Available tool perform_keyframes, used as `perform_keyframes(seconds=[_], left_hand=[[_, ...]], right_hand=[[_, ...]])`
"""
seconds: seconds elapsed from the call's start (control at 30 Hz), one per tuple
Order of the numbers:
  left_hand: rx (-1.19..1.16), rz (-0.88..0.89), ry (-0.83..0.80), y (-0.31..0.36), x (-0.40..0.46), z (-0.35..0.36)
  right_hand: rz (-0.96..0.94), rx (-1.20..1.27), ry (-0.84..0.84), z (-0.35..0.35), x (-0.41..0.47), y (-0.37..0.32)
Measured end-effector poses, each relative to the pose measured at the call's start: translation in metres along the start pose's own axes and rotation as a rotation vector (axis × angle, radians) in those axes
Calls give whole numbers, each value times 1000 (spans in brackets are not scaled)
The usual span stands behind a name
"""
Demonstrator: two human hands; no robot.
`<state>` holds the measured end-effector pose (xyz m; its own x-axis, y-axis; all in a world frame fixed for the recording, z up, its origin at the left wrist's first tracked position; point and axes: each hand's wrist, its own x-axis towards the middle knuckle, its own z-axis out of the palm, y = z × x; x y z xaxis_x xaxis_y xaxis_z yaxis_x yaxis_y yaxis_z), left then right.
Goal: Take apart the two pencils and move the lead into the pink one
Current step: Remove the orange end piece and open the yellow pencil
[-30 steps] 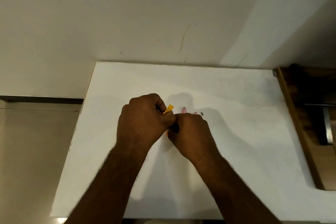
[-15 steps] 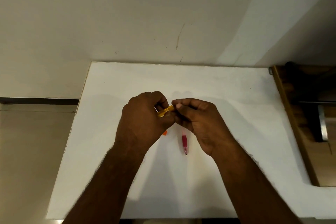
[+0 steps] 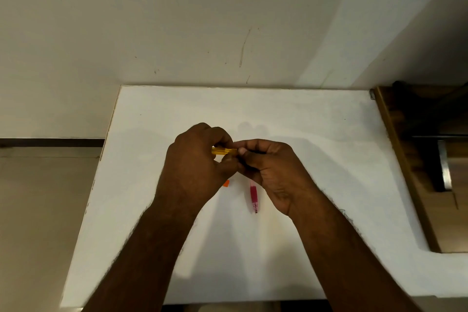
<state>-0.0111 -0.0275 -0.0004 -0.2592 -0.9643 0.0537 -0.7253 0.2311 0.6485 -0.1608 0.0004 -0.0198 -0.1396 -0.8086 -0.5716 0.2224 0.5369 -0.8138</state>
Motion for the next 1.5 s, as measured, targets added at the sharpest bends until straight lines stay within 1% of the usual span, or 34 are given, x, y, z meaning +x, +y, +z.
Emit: perform_keyframes(seconds=[0.17,0.27,0.5,0.73,0.97,1.13,1.3,1.4,1.5], left_hand=[[1,1,-2,0,0,0],[4,-2,0,-1,0,1],[-4,-85,-6,-2,0,3],[-135,-156,-29,0,1,5],[-163,-183,-51,2,0,5],[-184,-214,-55,3,1,4],[-188,-241,-57,-3,2,8],[-134,-257,-51,-9,1,12],[-63,-267,-52,-14,0,16]], right_hand=[[6,37,-5,-1,1,1],[-23,6,-1,-2,2,2],[-243,-283,133,-2,4,3],[-415,-388,235,-4,0,0],[-580,-650,299,-3,-3,-2],[-671,-733,355,-4,-8,-7],[-674,-718,466,-12,-9,-13],[-661,-694,525,-16,-9,-16],[-632,-673,538,-18,-9,-16]])
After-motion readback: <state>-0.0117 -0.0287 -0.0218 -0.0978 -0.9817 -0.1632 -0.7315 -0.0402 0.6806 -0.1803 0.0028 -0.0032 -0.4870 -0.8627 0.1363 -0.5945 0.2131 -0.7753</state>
